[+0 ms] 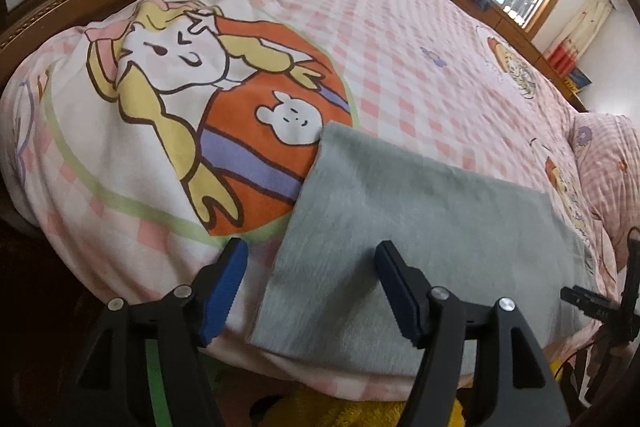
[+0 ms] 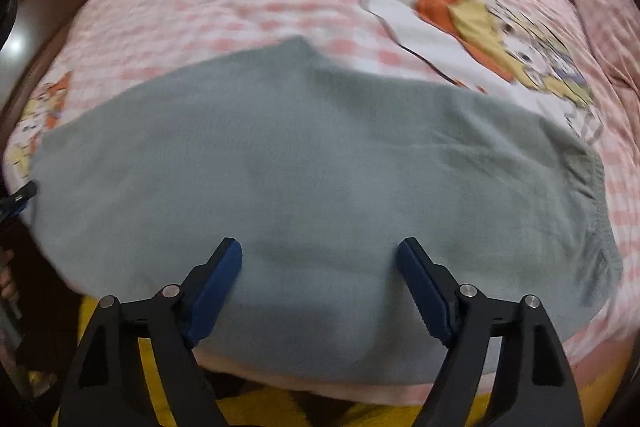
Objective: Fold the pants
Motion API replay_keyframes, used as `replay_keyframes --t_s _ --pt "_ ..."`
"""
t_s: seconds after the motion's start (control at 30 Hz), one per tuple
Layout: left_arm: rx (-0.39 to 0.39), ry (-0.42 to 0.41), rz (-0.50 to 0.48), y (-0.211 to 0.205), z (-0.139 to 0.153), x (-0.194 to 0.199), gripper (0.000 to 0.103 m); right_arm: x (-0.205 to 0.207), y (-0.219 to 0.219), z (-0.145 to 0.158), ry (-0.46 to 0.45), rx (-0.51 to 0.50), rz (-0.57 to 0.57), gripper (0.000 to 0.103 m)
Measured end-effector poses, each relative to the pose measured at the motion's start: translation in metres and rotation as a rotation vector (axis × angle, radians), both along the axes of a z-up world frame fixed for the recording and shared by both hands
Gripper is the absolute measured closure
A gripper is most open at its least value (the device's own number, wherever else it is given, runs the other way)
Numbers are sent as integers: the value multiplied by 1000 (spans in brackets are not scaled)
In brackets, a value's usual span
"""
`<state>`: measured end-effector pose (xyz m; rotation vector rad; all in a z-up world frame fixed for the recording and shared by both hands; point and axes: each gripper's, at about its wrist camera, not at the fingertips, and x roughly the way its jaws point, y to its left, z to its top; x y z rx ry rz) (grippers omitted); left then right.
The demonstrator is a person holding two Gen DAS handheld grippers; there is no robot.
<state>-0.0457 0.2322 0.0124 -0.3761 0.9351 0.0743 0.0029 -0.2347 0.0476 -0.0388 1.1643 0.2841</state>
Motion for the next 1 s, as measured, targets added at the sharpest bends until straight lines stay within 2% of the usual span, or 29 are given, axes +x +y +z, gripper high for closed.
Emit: replay_keyframes --t_s 0.1,0.27,0.37,0.43,0.53,0.67,0.8,1.0 --pt "-7 -19 -2 3 0 -3 37 -8 22 6 -29 34 82 20" --pt "-15 -22 -3 3 -1 -2 41 -8 45 -14 -1 8 132 20" --pt "-40 -42 -54 -6 1 -4 60 -11 49 -18 -25 -11 138 20" --pt "-74 -58 -84 -10 1 -5 81 -9 50 -18 -27 -12 144 19" --pt "-100 -75 -87 -12 0 -4 82 -8 49 -20 -31 -3 147 19" --pt "-80 -57 -46 -14 -7 0 81 -9 49 -20 -39 -6 154 17" --pt "-26 -72 -27 -23 -8 -2 80 -9 49 -20 -48 -5 158 16" --pt "-24 -76 22 -24 -9 -2 80 -10 47 -19 -46 14 157 16"
